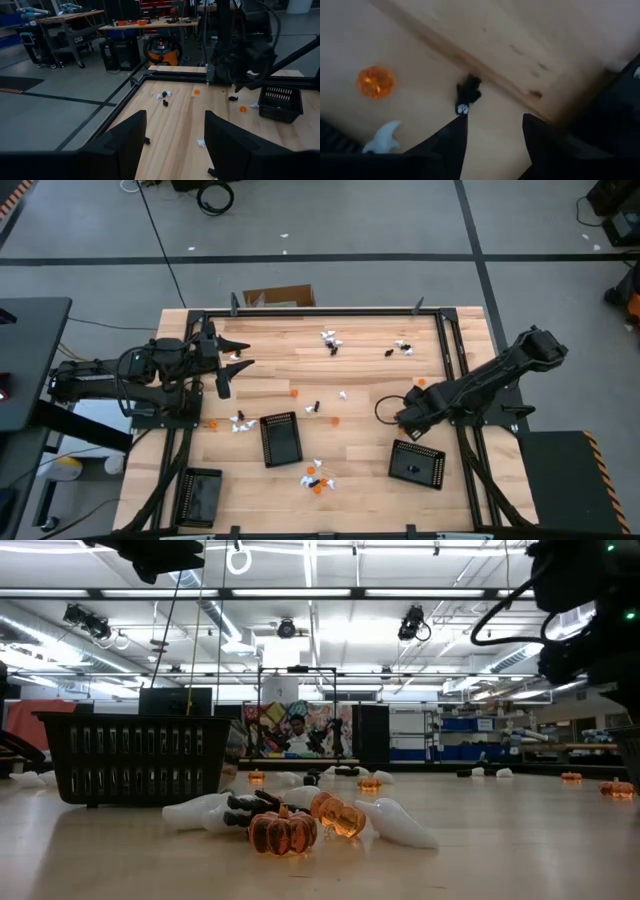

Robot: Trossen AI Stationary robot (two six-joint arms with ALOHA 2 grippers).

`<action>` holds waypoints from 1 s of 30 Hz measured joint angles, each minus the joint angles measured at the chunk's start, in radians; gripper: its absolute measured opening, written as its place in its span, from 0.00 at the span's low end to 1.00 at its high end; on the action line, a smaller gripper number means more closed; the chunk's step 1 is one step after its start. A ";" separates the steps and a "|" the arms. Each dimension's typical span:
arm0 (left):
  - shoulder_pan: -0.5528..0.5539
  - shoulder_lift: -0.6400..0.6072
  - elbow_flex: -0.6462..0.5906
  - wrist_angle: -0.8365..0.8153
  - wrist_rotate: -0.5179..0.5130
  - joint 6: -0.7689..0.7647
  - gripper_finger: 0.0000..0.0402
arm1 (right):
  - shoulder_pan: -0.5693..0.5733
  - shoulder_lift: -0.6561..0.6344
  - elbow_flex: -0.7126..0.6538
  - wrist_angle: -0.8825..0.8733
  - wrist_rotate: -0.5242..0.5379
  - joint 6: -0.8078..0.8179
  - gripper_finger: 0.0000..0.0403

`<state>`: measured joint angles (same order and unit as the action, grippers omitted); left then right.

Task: Sort Halloween decoration
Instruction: Put the black skeleton toy into the right black basket

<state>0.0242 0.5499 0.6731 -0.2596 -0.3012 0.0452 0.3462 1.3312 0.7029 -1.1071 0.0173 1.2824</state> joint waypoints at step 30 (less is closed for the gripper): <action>0.117 0.251 0.000 0.021 -0.103 0.028 0.52 | -0.066 0.071 -0.056 0.173 -0.073 -0.041 0.55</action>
<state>0.1417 0.8013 0.6731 -0.2384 -0.4046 0.0732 0.2798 1.4021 0.6468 -0.9345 -0.0554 1.2417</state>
